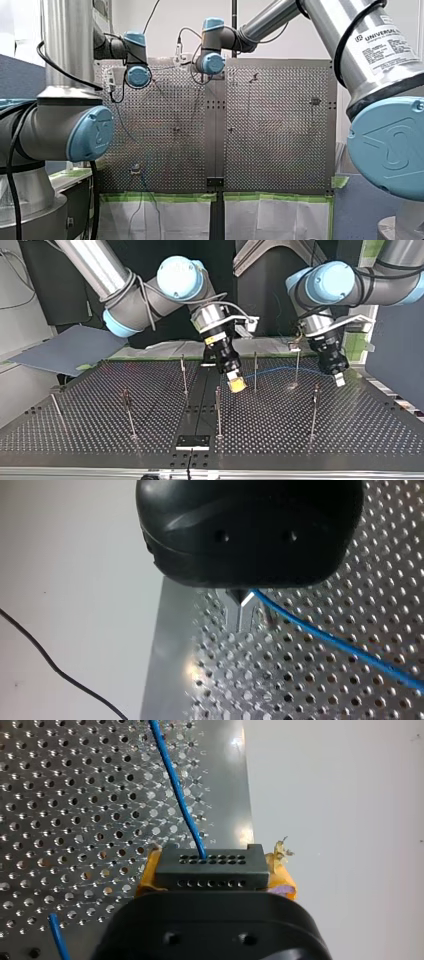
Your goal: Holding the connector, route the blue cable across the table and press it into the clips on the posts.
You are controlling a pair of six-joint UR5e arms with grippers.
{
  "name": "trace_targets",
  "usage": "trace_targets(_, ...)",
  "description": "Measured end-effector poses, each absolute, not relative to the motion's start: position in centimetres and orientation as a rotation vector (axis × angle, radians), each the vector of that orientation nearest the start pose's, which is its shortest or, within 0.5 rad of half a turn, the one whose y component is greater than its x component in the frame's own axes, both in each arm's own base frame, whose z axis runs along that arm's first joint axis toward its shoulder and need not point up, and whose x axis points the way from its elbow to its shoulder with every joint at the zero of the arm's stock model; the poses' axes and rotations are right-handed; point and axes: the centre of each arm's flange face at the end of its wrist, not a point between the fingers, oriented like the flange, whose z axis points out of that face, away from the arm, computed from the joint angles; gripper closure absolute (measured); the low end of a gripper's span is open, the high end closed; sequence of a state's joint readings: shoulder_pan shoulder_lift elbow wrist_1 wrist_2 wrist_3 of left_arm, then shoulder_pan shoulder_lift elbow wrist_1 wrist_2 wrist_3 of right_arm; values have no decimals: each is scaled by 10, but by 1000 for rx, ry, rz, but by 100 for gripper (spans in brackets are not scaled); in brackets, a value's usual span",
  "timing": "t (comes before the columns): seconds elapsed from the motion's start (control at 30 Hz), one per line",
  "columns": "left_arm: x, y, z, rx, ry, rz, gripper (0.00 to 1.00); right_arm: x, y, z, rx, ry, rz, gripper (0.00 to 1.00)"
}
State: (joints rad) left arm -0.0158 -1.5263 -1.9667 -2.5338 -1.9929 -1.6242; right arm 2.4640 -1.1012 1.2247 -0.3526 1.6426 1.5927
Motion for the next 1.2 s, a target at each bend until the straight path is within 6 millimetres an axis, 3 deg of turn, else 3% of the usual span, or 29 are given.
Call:
trace_targets(0.4, 491, -89, 370, -383, 1289, 207, 100, 633, -353, 399, 1564, -657, 1954, 100)
trace_targets(0.9, 507, -71, 385, -389, 1251, 182, 100, 637, -366, 405, 1538, -660, 1965, 100)
trace_targets(1.2, 518, -68, 370, -365, 1274, 156, 100, 639, -368, 404, 1537, -663, 1963, 100)
